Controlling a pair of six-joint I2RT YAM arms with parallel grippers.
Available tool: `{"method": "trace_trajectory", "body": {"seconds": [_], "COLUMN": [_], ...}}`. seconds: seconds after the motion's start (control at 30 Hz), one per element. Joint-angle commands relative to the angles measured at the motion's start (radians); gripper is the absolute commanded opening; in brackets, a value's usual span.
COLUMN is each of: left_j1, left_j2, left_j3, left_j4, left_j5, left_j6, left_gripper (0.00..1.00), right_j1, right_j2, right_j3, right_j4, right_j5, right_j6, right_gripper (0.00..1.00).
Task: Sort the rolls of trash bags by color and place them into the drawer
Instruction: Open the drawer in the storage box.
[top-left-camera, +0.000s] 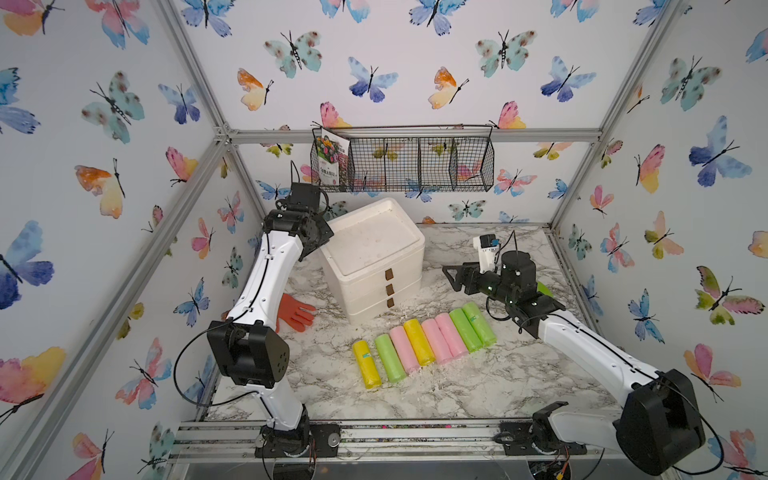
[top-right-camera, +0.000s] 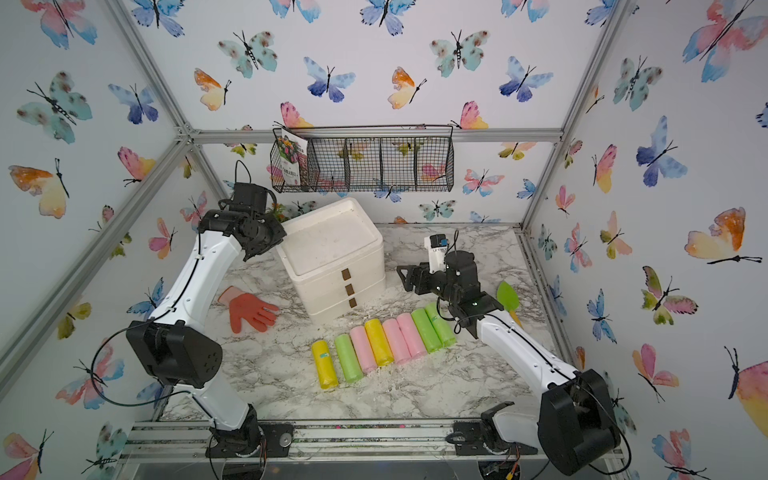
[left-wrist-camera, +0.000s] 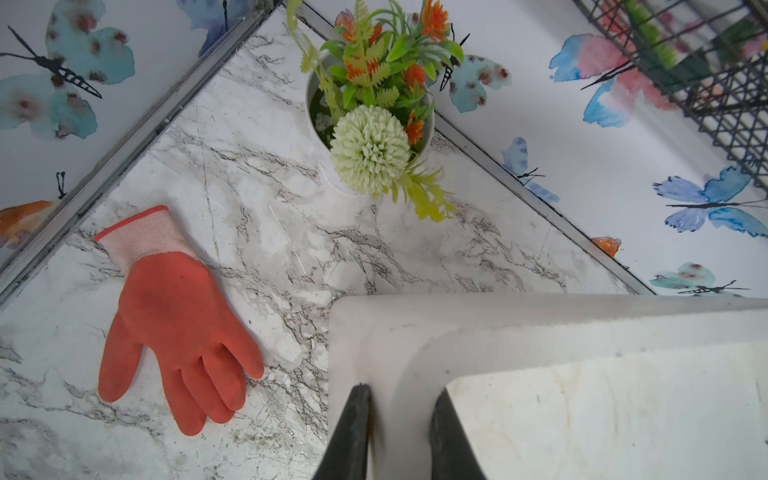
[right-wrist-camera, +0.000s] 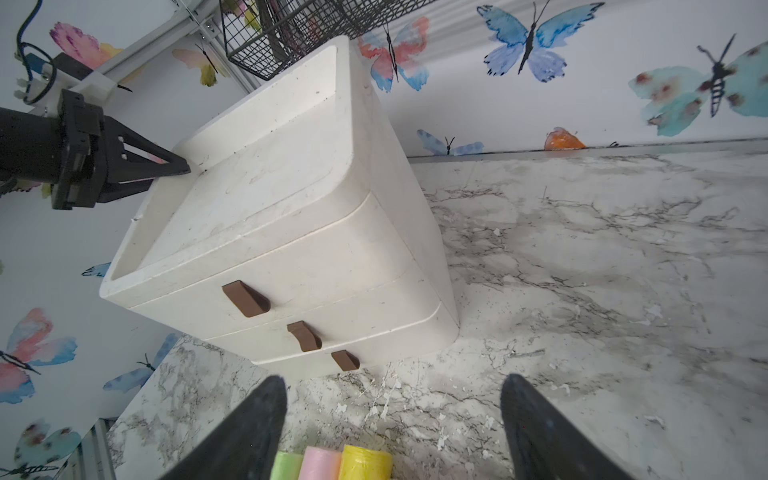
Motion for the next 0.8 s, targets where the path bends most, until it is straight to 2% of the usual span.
{"method": "trace_trajectory", "body": {"seconds": [0.0,0.27,0.5,0.77], "left_j1": [-0.006,-0.018,-0.018,-0.019], "left_j2": [0.020,0.027,0.007,-0.026], "left_j3": [-0.004,-0.006,-0.035,-0.066], "left_j4": [-0.027,-0.018,-0.004,0.018], "left_j5": [0.003,0.018,0.041,0.053], "left_j6": [-0.008,-0.035,-0.045,-0.061], "left_gripper": [0.00,0.00,0.00,0.00], "right_j1": [0.047,0.196,0.223,0.260], "right_j2": [0.024,0.081,0.137,0.244], "right_j3": [0.018,0.018,-0.020,-0.015], "right_j4": [0.061,0.172,0.283,0.348], "right_j5": [-0.059,-0.054,-0.030,0.005], "right_j6": [0.076,0.190,0.236,0.251], "right_gripper": [0.84,0.84,0.84,0.77]}}
